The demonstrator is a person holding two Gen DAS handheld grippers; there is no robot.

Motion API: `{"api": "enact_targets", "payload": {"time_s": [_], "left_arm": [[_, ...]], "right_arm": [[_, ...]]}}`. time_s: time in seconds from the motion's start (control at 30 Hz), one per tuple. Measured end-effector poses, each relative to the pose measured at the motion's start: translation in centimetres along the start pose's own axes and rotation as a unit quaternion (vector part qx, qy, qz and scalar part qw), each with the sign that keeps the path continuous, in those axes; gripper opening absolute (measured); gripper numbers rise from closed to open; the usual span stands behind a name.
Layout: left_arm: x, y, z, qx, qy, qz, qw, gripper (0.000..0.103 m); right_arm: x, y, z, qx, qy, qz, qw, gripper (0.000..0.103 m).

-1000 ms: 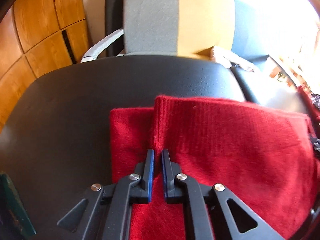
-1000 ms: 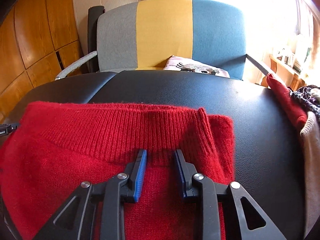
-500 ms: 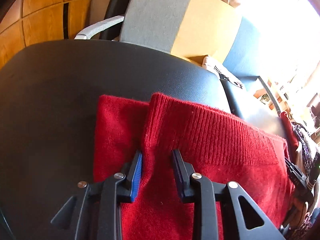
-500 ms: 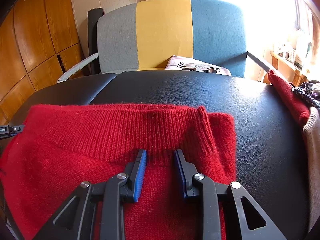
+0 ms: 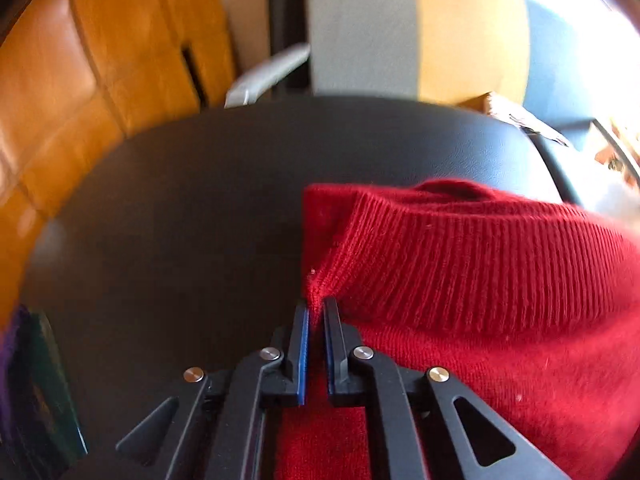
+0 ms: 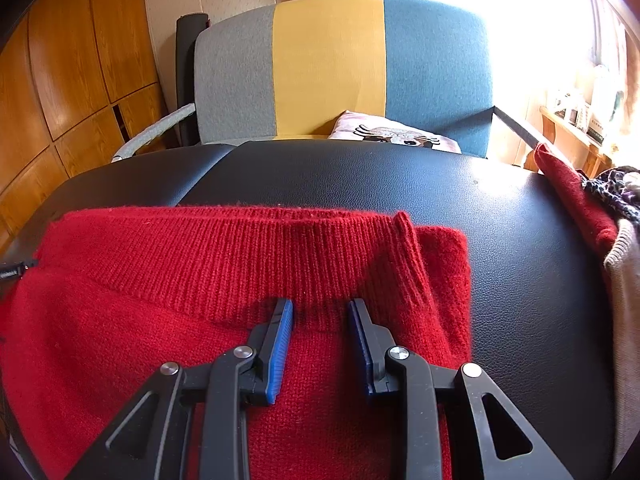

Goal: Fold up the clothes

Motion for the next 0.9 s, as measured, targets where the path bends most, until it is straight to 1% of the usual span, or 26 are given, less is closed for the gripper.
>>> {"api": "enact_targets", "payload": {"time_s": [0.07,0.1,0.17,0.2,0.27,0.3,0.33,0.37,0.4,0.43,0.47,0.5,0.53,0.57,0.6,0.67,0.73,0.77,0.8,0.83,0.87,0.9], "left_arm": [[-1.0,-0.3,0.2,-0.014,-0.011,-0.023,0.9996,0.009],[-2.1,-0.1,0.5,-0.045,-0.022,-0.046,0.9977,0.009],[-4.0,0.5,0.9,-0.091,-0.051,-0.072,0.992,0.01],[-5.4,0.6,1.2,-0.115,-0.071,-0.089,0.9868,0.012],[-6.8,-0.3,1.4,-0.121,-0.091,-0.126,0.9804,0.012],[-6.6,-1.5,1.4,-0.103,-0.082,-0.132,0.9825,0.012],[-6.4,-2.6,1.4,-0.085,-0.073,-0.137,0.9842,0.012],[-6.1,-3.7,1.3,-0.066,-0.063,-0.141,0.9858,0.012],[-5.1,-4.9,1.0,-0.044,-0.046,-0.134,0.9889,0.012],[-4.1,-6.1,0.7,-0.021,-0.03,-0.127,0.9912,0.012],[-3.1,-7.1,0.5,-0.001,-0.014,-0.12,0.9927,0.012],[-2.1,-7.5,0.2,0.007,-0.004,-0.11,0.9939,0.013],[-1.3,-7.8,-0.1,0.014,0.004,-0.1,0.9949,0.013],[-1.1,-7.8,-0.2,0.019,-0.006,-0.093,0.9955,0.016],[-1.0,-7.7,-0.3,0.023,-0.01,-0.084,0.9962,0.017],[-0.7,-7.5,-0.3,0.02,-0.01,-0.071,0.9972,0.018],[-0.1,-7.6,-0.1,0.02,-0.018,-0.057,0.998,0.019],[0.0,-7.9,-0.3,0.03,-0.02,-0.044,0.9984,0.019],[0.1,-8.7,-0.3,0.055,-0.022,-0.021,0.998,0.019],[-0.1,-9.2,-0.5,0.07,-0.021,-0.009,0.9973,0.019],[-0.6,-9.5,-0.7,0.08,-0.017,-0.004,0.9967,0.018],[-1.1,-9.8,-0.8,0.086,-0.014,-0.003,0.9962,0.018]], "right_arm": [[0.0,-0.1,0.0,0.001,0.001,0.002,1.0,0.03],[0.0,-0.2,0.1,0.003,0.003,0.005,1.0,0.03],[0.1,-0.4,0.2,0.007,0.006,0.011,1.0,0.031],[0.0,-0.5,0.3,0.011,0.009,0.018,1.0,0.033],[-0.8,-0.5,1.1,0.022,0.017,0.035,0.999,0.036],[-1.4,-0.3,1.6,0.027,0.019,0.044,0.998,0.036],[-2.5,0.3,2.3,0.025,0.003,0.057,0.998,0.037],[-3.7,1.4,3.0,0.013,-0.02,0.067,0.997,0.042],[-4.2,2.6,3.5,-0.005,-0.031,0.07,0.997,0.046],[-4.7,3.7,4.0,-0.023,-0.041,0.074,0.996,0.046],[-4.5,5.2,4.3,-0.045,-0.037,0.078,0.995,0.046],[-4.0,6.2,4.3,-0.057,-0.027,0.083,0.995,0.046],[-3.0,7.1,4.1,-0.062,-0.007,0.089,0.994,0.046],[-1.8,7.5,3.9,-0.059,0.011,0.086,0.994,0.045],[-0.6,7.4,3.6,-0.051,0.023,0.078,0.995,0.046],[0.7,6.4,3.5,-0.011,0.018,0.082,0.996,0.047],[1.1,6.0,3.7,0.006,0.021,0.082,0.996,0.047],[1.3,5.8,3.7,0.015,0.023,0.082,0.996,0.047],[1.5,5.6,3.8,0.024,0.024,0.081,0.996,0.047],[1.3,5.8,3.9,0.014,0.023,0.078,0.997,0.047],[1.0,5.8,3.9,0.01,0.025,0.082,0.996,0.047],[0.3,5.3,4.1,0.021,0.03,0.091,0.995,0.047]]}}
Point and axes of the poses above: each gripper's, at about its wrist camera, not at the fingertips, and x roughly the way its jaws point, y to its left, z to its top, the point moved 5 cm from there along x, roughly the way its jaws point, and after that the axes turned 13 degrees about -z, right-handed, at the moved point
